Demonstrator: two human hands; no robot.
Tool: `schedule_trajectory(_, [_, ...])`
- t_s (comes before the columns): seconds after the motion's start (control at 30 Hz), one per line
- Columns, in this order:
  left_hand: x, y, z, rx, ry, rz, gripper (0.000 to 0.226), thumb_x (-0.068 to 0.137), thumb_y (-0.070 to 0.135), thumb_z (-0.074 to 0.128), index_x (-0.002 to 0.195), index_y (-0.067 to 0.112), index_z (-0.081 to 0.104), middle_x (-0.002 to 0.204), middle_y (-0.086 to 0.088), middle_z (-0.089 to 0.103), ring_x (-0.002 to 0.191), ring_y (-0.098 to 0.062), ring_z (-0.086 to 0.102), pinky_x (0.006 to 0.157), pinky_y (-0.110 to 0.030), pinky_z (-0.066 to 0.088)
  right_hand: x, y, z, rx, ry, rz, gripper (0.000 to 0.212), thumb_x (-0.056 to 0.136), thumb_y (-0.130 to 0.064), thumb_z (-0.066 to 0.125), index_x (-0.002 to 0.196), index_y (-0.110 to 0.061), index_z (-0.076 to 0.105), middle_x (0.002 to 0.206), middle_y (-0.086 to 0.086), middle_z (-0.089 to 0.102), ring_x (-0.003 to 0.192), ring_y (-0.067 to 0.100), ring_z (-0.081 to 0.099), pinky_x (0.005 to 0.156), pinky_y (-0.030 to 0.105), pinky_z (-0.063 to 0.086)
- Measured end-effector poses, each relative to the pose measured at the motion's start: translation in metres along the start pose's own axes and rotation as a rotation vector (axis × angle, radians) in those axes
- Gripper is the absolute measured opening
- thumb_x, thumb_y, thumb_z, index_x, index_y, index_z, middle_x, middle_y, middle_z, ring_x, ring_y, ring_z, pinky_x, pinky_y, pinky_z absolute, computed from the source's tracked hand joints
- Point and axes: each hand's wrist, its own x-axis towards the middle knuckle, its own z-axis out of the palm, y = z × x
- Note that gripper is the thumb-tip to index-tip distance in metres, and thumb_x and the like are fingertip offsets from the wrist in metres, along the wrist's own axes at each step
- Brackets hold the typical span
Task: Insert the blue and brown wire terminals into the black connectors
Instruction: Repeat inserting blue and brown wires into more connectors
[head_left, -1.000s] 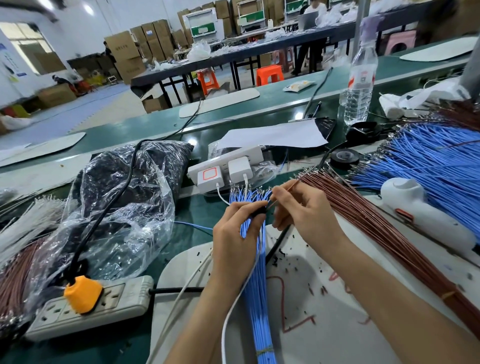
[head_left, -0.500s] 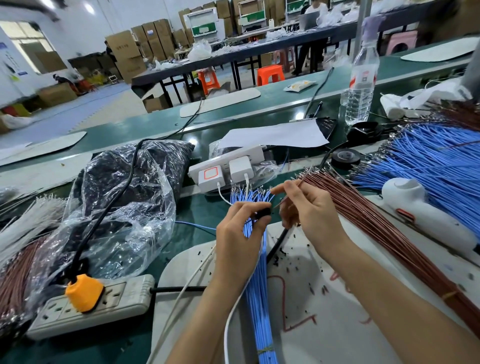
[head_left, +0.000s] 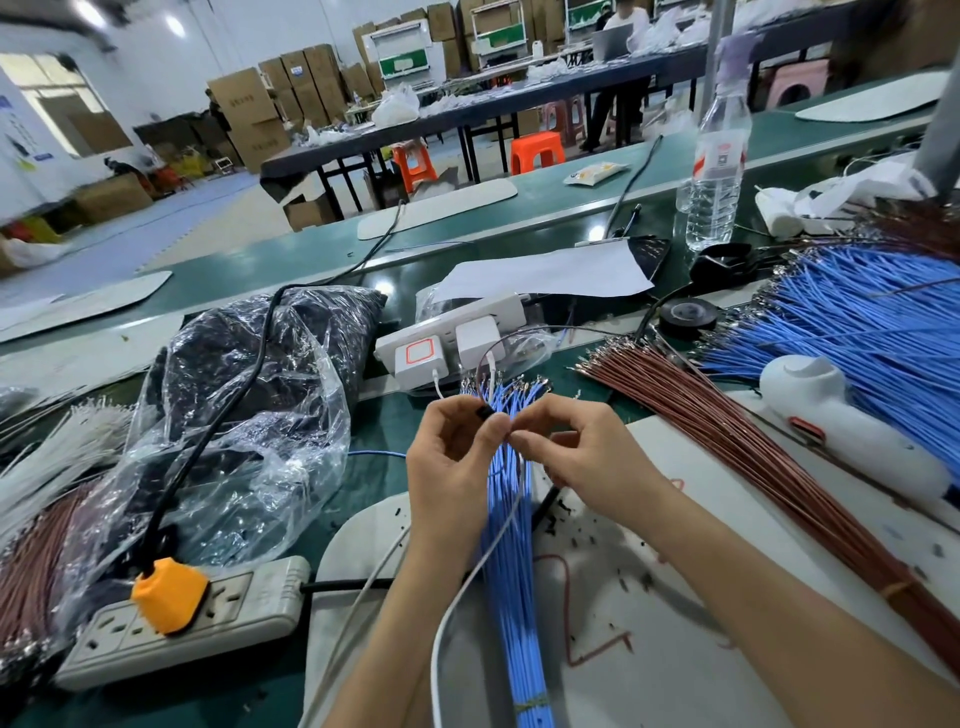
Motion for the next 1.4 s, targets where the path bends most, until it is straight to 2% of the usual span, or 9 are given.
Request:
schedule_trajectory(0.2, [0.004,0.001,0.002,-0.313,0.043,-0.196,0.018,0.071,0.015,0.065,0.088,0.009,0.059,0.069,0.002,0.064,0.063,-0.01,0.061,0.064,-0.02,0.053,-0.001,-0.009,0.002,0.246,-0.109,0.12,0.017,0.087,-0.006,0.066,0.071,-0.01,0.063,0.05,-0.003,0.053,0.04,0.006,0.04,0.041,0.015,0.032])
schedule_trajectory(0.4, [0.017,0.003,-0.013,-0.907,0.222,-0.562,0.016,0.076,0.015,0.059,0.087,0.004,0.06,0.071,-0.003,0.066,0.055,-0.007,0.062,0.057,-0.017,0.053,-0.013,-0.021,-0.013,0.362,-1.053,0.361,0.026,0.081,0.0,0.059,0.068,-0.02,0.07,0.055,-0.005,0.06,0.04,0.003,0.046,0.038,0.012,0.034])
schedule_trajectory(0.5, [0.019,0.001,-0.02,-0.902,0.271,-0.571,0.016,0.088,0.015,0.053,0.093,0.002,0.062,0.068,-0.002,0.067,0.054,-0.006,0.062,0.057,-0.019,0.055,-0.016,-0.023,-0.009,0.363,-1.235,0.37,0.026,0.084,-0.002,0.057,0.078,-0.021,0.073,0.061,-0.005,0.064,0.043,0.002,0.049,0.04,0.011,0.036])
schedule_trajectory(0.67, [0.015,0.005,-0.015,-0.621,0.033,-0.465,0.018,0.072,0.013,0.061,0.081,0.014,0.077,0.071,0.0,0.069,0.057,-0.008,0.062,0.054,-0.019,0.053,-0.007,-0.015,-0.002,0.396,-0.655,0.423,0.025,0.084,-0.04,0.064,0.076,-0.017,0.072,0.06,-0.004,0.06,0.045,0.004,0.046,0.04,0.011,0.035])
schedule_trajectory(0.77, [0.008,0.005,-0.006,-0.538,-0.102,-0.43,0.021,0.074,0.01,0.058,0.082,0.013,0.077,0.075,-0.001,0.068,0.061,-0.009,0.059,0.058,-0.018,0.052,-0.003,-0.008,-0.003,0.43,-0.41,0.413,0.029,0.085,-0.036,0.062,0.066,-0.015,0.068,0.055,-0.002,0.056,0.044,0.007,0.043,0.039,0.012,0.031])
schedule_trajectory(1.0, [0.015,0.003,-0.011,-0.673,0.232,-0.417,0.018,0.088,0.001,0.052,0.101,0.007,0.062,0.072,-0.001,0.068,0.06,-0.006,0.061,0.059,-0.016,0.053,-0.011,-0.013,-0.009,0.265,-1.014,0.491,0.023,0.095,-0.016,0.056,0.076,-0.009,0.068,0.057,-0.002,0.063,0.04,0.001,0.053,0.039,0.011,0.041])
schedule_trajectory(1.07, [0.015,0.003,-0.012,-0.588,0.243,-0.337,0.018,0.093,-0.001,0.048,0.098,0.009,0.061,0.07,0.004,0.069,0.06,-0.004,0.061,0.057,-0.015,0.052,-0.011,-0.012,-0.004,0.2,-0.982,0.497,0.022,0.094,-0.016,0.059,0.075,-0.013,0.07,0.058,-0.004,0.063,0.041,0.001,0.052,0.04,0.011,0.041])
schedule_trajectory(1.27, [-0.002,0.006,0.001,0.252,-0.021,0.27,0.02,0.084,0.006,0.068,0.094,0.024,0.065,0.084,0.009,0.063,0.074,-0.006,0.057,0.07,-0.019,0.045,-0.002,-0.006,-0.004,0.241,-0.3,0.316,0.004,0.086,-0.008,0.067,0.087,-0.004,0.065,0.064,0.005,0.067,0.041,0.012,0.054,0.038,0.019,0.041])
schedule_trajectory(1.4, [-0.013,0.006,0.012,0.416,-0.117,0.464,0.029,0.081,0.0,0.065,0.102,0.021,0.066,0.099,0.004,0.062,0.089,-0.006,0.061,0.08,-0.015,0.045,0.001,-0.003,-0.005,0.273,-0.034,0.133,0.007,0.086,0.006,0.062,0.087,0.006,0.055,0.061,0.011,0.062,0.045,0.017,0.059,0.043,0.024,0.048])
